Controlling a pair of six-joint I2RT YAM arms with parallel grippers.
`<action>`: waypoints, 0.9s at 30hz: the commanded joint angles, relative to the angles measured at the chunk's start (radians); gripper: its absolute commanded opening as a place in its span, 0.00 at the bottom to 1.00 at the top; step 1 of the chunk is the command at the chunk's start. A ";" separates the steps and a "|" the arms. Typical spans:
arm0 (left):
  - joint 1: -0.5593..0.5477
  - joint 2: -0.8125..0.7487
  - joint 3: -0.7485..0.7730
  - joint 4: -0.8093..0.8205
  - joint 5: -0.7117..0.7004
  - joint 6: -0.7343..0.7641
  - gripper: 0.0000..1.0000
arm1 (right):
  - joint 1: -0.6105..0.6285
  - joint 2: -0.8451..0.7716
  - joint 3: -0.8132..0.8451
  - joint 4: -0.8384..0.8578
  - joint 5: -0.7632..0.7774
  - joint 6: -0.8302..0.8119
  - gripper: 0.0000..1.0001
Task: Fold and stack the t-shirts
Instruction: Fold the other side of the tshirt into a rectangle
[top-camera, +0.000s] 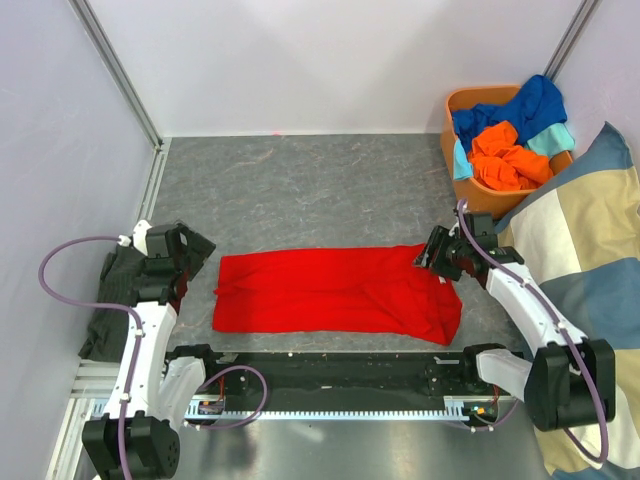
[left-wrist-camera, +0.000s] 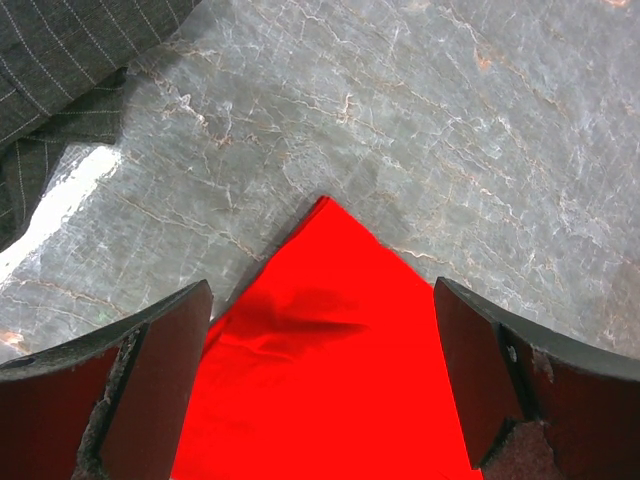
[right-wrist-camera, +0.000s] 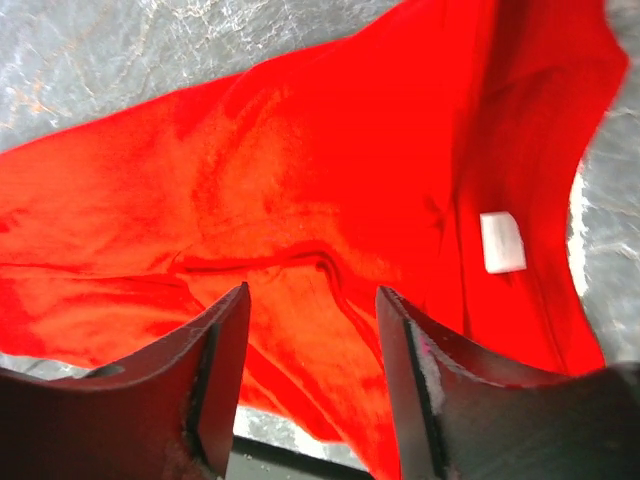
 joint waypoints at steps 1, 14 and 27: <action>0.005 0.001 -0.014 0.057 -0.003 0.032 1.00 | 0.032 0.064 -0.013 0.114 -0.026 -0.019 0.59; 0.005 0.033 -0.037 0.079 0.034 0.016 1.00 | 0.140 0.133 -0.053 0.152 -0.006 -0.019 0.52; 0.005 0.053 -0.037 0.088 0.049 0.009 1.00 | 0.164 0.195 -0.078 0.205 0.022 -0.009 0.47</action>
